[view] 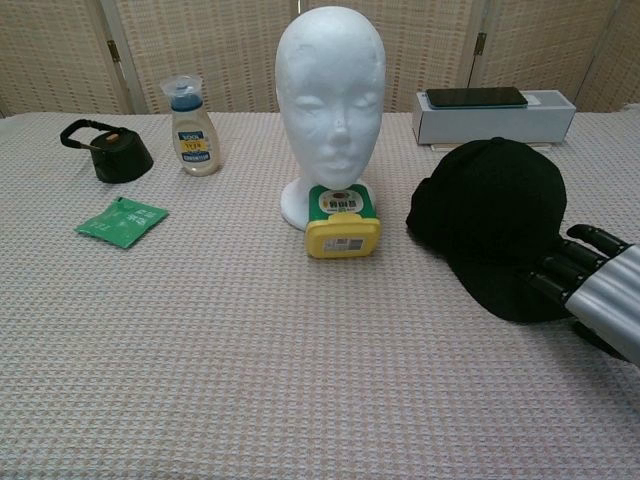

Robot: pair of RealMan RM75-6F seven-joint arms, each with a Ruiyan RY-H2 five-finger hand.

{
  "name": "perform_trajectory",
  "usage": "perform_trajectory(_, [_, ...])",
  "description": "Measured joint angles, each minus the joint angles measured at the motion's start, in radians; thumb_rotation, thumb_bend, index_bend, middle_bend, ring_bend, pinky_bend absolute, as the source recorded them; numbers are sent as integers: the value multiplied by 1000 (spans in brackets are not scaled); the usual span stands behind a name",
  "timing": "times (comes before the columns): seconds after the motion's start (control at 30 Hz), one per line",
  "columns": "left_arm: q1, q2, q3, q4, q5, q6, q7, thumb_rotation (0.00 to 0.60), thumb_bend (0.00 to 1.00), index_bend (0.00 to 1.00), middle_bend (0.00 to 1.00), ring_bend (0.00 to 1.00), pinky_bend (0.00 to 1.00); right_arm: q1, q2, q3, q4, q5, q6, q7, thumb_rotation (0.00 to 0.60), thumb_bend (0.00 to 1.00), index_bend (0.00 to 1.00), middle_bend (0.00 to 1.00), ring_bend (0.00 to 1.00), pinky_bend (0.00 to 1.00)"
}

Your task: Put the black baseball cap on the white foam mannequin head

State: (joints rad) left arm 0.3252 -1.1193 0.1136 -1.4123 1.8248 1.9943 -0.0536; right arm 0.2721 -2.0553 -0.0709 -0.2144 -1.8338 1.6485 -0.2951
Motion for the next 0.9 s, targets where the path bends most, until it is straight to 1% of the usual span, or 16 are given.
perform_trajectory(0.53, [5,11,-9,8,-24,7,-41,600,73,202,55,40,136,49,-52,1,39,59,-35,-4,600,179,333,366,302,275])
perform_trajectory(0.63, [6,12,-11,8,-27,9,-46,600,73,202,55,40,136,52,-56,4,47,71,-37,-7,600,189,349,378,314,292])
perform_trajectory(0.7, [6,12,-12,9,-27,9,-46,600,73,202,55,40,136,53,-57,6,52,79,-41,-7,600,197,364,391,327,334])
perform_trajectory(0.8, [6,9,-12,10,-25,10,-39,600,73,201,55,40,136,55,-60,10,58,90,-58,-3,600,233,400,417,358,429])
perform_trajectory(0.9, [8,5,-14,9,-23,12,-30,600,73,201,55,40,136,59,-67,13,65,100,-82,1,600,261,464,465,415,510])
